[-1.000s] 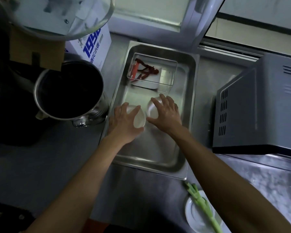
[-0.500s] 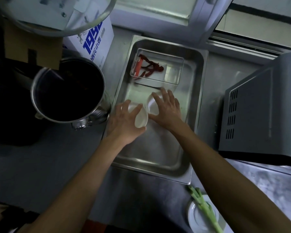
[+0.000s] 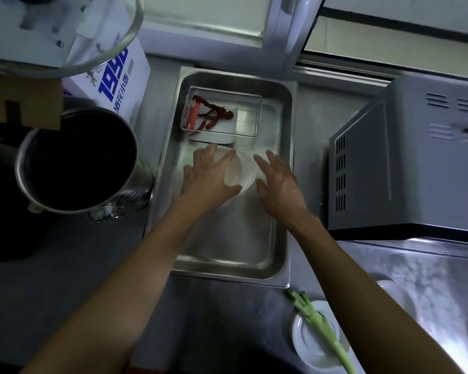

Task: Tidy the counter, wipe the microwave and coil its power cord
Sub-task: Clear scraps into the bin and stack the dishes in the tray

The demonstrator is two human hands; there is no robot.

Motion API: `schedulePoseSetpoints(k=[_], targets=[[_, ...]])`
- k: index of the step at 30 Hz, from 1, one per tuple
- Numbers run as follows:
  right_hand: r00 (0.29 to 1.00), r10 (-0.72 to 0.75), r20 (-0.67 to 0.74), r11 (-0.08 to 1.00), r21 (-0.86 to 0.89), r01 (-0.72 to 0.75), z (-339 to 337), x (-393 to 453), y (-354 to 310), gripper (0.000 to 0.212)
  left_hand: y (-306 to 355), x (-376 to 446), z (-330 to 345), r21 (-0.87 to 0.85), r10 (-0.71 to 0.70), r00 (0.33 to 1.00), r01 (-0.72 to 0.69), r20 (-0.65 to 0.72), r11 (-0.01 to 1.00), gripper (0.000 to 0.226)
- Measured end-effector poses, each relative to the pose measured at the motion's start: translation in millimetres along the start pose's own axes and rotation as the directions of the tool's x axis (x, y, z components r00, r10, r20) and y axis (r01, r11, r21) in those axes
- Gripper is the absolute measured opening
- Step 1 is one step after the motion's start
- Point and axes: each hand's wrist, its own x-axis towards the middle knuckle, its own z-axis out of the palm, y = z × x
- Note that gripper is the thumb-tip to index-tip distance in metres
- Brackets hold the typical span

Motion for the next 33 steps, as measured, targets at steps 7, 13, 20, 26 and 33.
schedulePoseSetpoints(k=[7,13,20,26,33], targets=[[0.997,0.012,-0.073,0.998,0.058,-0.008,-8.2,-5.0,16.6,0.057,21.6,25.7,18.3,0.055,0.038,0.999,-0.04,0.033,0.998,0.089],[0.995,0.006,-0.101,0.997,0.071,0.001,-2.3,-4.4,26.7,0.057,24.2,36.7,37.1,0.077,0.025,0.997,-0.03,0.074,0.997,0.094],[0.997,-0.02,-0.075,0.993,0.111,0.028,7.8,-1.9,22.1,0.056,19.7,43.0,38.6,0.087,0.043,0.998,-0.047,0.048,0.995,0.091],[0.999,-0.044,-0.023,0.992,0.121,0.047,18.3,9.9,2.2,0.055,-11.1,39.7,30.7,0.084,0.003,1.0,-0.004,0.015,0.996,0.087],[0.998,-0.026,0.057,0.997,0.08,0.022,38.2,29.1,-18.4,0.056,-48.9,45.5,28.4,0.131,0.013,0.999,-0.017,0.034,0.991,0.081]])
